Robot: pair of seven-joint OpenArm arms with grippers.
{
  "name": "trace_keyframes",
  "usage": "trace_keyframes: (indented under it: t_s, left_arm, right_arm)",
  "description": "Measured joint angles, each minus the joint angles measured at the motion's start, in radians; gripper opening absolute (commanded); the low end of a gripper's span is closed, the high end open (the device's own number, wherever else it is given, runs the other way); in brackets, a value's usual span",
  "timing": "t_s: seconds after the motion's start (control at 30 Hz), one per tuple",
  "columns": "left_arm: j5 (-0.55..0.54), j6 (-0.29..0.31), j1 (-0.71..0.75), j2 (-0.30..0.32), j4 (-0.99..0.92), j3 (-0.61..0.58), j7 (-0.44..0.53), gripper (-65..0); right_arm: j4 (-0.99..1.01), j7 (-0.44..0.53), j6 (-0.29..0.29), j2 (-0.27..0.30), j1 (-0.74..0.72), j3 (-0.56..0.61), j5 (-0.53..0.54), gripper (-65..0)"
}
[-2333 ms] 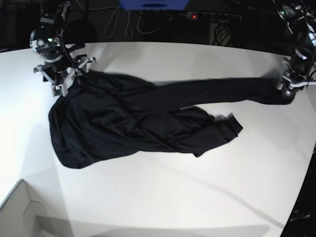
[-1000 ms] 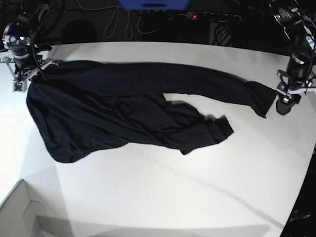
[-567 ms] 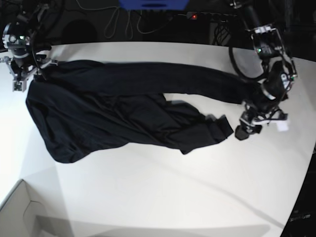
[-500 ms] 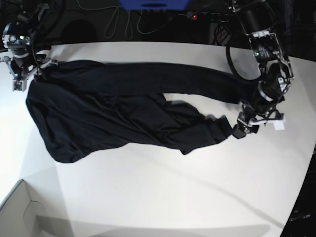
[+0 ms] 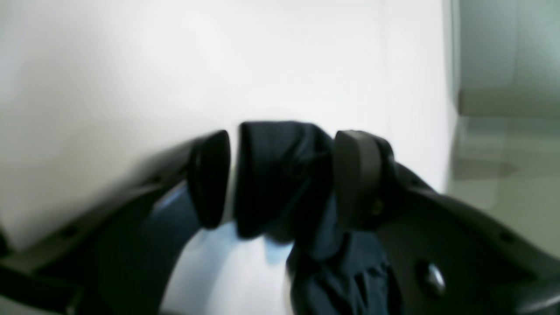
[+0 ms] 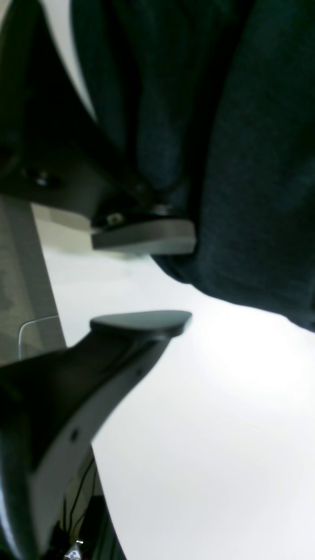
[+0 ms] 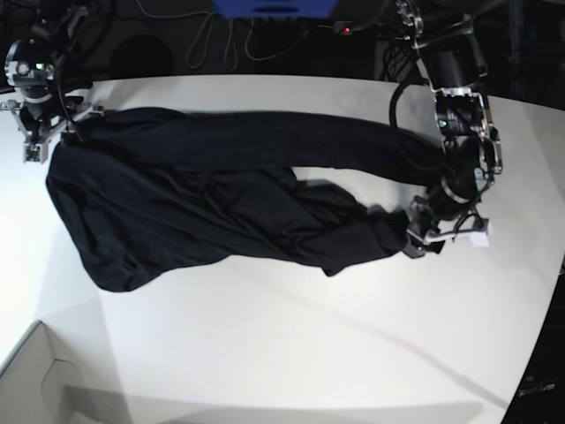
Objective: Layout the t-shirt on the table in an organized manner, then fold the t-shirt properly
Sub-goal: 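Regrasp the shirt with the left gripper and pull it outward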
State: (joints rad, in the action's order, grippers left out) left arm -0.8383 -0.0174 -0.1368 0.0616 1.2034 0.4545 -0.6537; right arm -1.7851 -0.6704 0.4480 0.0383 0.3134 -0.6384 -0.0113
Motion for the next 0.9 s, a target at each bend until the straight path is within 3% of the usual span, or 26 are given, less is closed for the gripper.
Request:
trace_keyframes:
  t_s: [0.07, 0.13, 0.3, 0.5, 0.67, 0.9]
  left_arm:
    - [0.021, 0.001, -0.002, -0.006, 0.0, -0.015, 0.016, -29.3]
    - [0.027, 0.001, -0.002, -0.006, 0.0, -0.042, 0.028, -34.4]
    - [0.034, 0.006, -0.022, -0.006, -0.002, -0.055, 0.031, -65.0]
    - [0.011, 0.005, -0.029, 0.002, 0.034, -0.051, 0.019, -64.8]
    - [-0.122, 0.013, -0.029, 0.038, 0.22, -0.063, 0.003, -64.7]
    - [-0.264, 0.022, 0.039, 0.051, 0.425, -0.064, -0.169, -64.8]
  right_arm:
    - [0.0, 0.002, 0.0, 0.0, -0.003, 0.0, 0.0, -42.5]
    - [0.0, 0.0, 0.0, 0.0, -0.003, 0.0, 0.0, -42.5]
    - [0.002, 0.001, 0.0, 0.0, -0.003, 0.0, 0.0, -42.5]
    - [0.003, 0.002, 0.0, 0.0, -0.028, 0.003, 0.0, -42.5]
    - [0.003, -0.003, 0.0, 0.0, -0.03, 0.003, -0.001, -42.5]
    - [0.01, 0.002, 0.0, 0.0, -0.033, 0.003, 0.001, -42.5]
